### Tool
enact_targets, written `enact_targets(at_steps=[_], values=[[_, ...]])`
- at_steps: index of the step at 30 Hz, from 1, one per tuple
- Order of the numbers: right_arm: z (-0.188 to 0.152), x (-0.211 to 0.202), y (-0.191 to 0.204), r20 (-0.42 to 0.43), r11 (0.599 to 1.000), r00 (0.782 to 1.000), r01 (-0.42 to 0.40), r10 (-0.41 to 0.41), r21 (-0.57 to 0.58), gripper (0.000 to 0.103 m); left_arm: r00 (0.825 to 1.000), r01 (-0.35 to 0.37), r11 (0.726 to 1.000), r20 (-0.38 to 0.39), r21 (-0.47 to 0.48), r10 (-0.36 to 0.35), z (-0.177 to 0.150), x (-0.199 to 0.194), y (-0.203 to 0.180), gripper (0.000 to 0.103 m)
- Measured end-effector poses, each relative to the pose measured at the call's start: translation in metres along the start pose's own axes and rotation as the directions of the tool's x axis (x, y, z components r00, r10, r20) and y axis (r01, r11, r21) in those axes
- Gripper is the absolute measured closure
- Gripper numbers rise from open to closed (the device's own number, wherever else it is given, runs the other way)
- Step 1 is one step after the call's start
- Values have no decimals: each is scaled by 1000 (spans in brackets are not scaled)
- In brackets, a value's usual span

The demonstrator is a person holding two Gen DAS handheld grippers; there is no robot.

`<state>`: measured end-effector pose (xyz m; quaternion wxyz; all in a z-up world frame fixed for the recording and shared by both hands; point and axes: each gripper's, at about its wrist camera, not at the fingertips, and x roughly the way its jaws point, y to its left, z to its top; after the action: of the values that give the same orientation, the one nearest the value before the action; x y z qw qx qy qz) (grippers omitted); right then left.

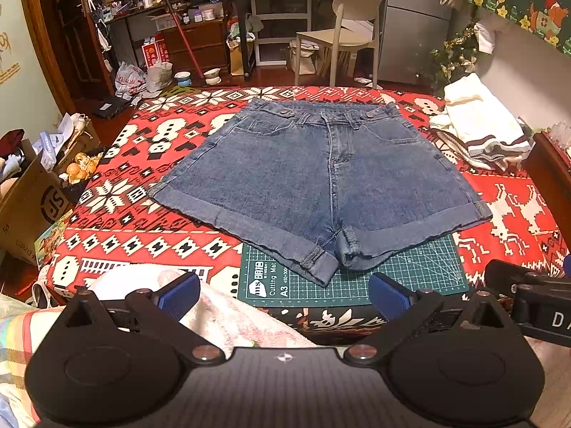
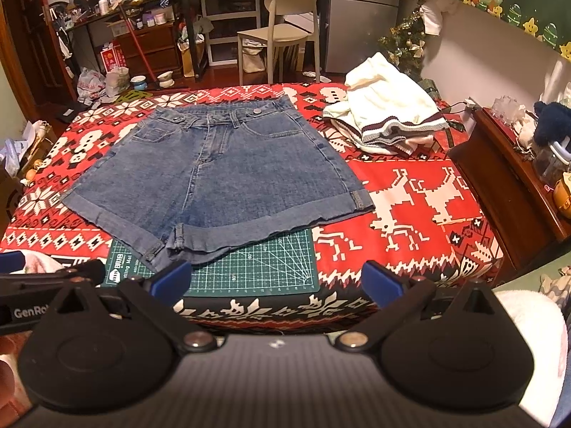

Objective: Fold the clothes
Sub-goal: 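Move both grippers toward the hem of the denim shorts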

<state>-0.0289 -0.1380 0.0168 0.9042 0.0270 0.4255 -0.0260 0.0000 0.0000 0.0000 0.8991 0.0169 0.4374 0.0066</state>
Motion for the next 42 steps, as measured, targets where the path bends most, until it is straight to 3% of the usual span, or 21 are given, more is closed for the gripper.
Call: enact_targets(at_steps=[11, 26, 32, 38, 42], values=[[-3, 0, 3, 21, 1000, 1000, -1, 1, -13, 1, 1000, 3, 1000, 6, 2, -3, 0, 1, -1, 6], [-5, 12, 3, 49, 1000, 999, 10, -9, -2, 1, 1000, -15, 1000, -1, 7, 15, 1, 17, 2, 5], [-1, 25, 8, 60, 998, 998, 32, -29, -57, 1, 997, 71, 997, 12, -18, -71, 7, 27, 6, 6], [7, 37, 6, 85, 997, 996, 14, -8, -77, 1, 1000, 20, 1000, 13, -8, -19, 17, 37, 11, 6], [15, 47, 2, 92, 996, 996, -1, 9, -91, 1, 997, 73, 997, -4, 13, -73, 29, 44, 22, 6]])
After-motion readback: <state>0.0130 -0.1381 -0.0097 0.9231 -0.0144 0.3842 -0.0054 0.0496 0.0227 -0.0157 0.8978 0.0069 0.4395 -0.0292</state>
